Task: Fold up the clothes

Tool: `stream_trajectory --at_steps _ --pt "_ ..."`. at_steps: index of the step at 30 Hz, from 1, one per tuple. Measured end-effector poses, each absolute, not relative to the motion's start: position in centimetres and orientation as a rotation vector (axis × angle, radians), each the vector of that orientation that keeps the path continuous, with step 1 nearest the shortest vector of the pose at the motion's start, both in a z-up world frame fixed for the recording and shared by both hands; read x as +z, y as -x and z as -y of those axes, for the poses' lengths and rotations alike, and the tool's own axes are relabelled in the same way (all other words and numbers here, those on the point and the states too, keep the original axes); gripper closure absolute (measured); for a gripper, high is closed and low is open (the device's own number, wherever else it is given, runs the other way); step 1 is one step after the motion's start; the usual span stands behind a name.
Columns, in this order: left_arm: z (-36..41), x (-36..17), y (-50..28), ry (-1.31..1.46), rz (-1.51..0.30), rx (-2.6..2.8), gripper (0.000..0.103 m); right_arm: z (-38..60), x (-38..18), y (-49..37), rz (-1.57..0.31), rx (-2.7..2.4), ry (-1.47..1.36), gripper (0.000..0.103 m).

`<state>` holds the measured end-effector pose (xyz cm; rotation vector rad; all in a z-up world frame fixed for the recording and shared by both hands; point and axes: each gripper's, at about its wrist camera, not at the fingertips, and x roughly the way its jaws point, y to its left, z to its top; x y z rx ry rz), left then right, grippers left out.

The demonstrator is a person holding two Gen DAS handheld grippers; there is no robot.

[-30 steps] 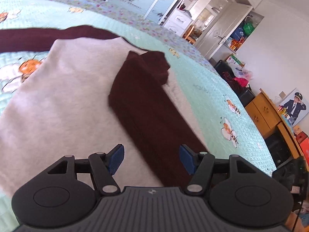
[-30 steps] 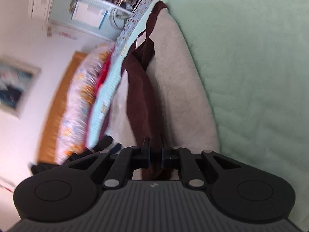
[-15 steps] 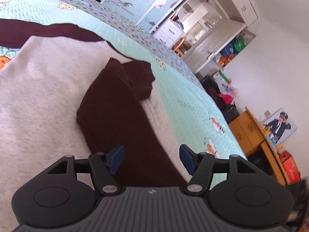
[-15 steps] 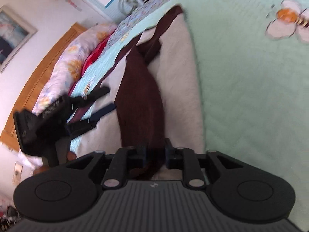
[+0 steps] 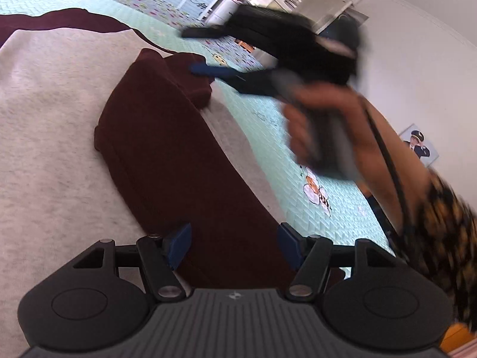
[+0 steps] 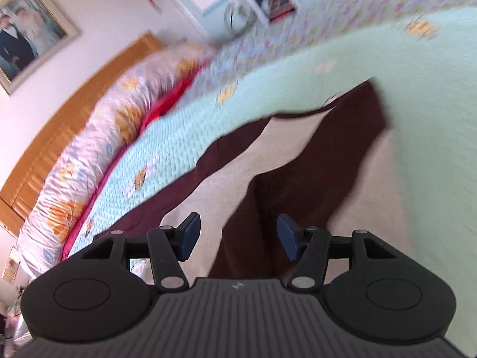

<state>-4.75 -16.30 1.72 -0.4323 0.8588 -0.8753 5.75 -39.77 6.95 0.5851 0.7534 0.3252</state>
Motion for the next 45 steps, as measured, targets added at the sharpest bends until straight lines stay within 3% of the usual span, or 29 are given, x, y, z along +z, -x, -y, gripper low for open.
stream_trajectory --at_steps 6,7,8,9,10,18,27,31,34,41,45 --pt "15.8 1.2 4.2 0.469 -0.886 -0.917 0.036 36.4 4.8 -11.0 -0.915 0.316 -0.489 0.047" --pt "15.7 1.2 4.1 0.475 -0.89 -0.92 0.036 36.0 4.6 -11.0 -0.927 0.309 -0.468 0.058" --pt "15.7 1.3 4.1 0.474 -0.89 -0.923 0.036 36.0 4.5 -10.7 -0.92 0.313 -0.463 0.079" --pt "15.7 1.3 4.1 0.47 -0.889 -0.925 0.036 36.4 4.6 -10.2 -0.898 0.317 -0.48 0.088" --pt "15.8 1.4 3.9 0.461 -0.886 -0.929 0.036 37.0 4.7 -9.5 -0.869 0.31 -0.507 0.09" --pt "16.2 2.3 4.3 0.445 -0.871 -1.008 0.036 43.4 5.8 -1.2 -0.616 0.18 -0.706 0.09" --pt "16.4 2.6 5.2 0.421 -0.886 -0.99 0.036 45.5 0.8 -0.7 -0.66 0.092 -0.785 0.088" --pt "14.9 1.8 4.8 0.493 -0.935 -0.89 0.036 46.3 1.2 0.6 -0.623 0.149 -0.817 0.063" --pt "14.7 2.0 5.0 0.509 -0.941 -0.874 0.036 46.7 2.6 3.3 -0.609 0.196 -0.777 0.055" --pt "15.9 3.2 6.0 0.43 -0.941 -0.83 0.036 45.5 2.5 11.5 -0.861 0.326 -0.652 0.054" --pt "15.7 3.9 6.2 0.442 -0.948 -0.792 0.036 44.9 1.9 14.0 -0.889 0.37 -0.655 0.054"
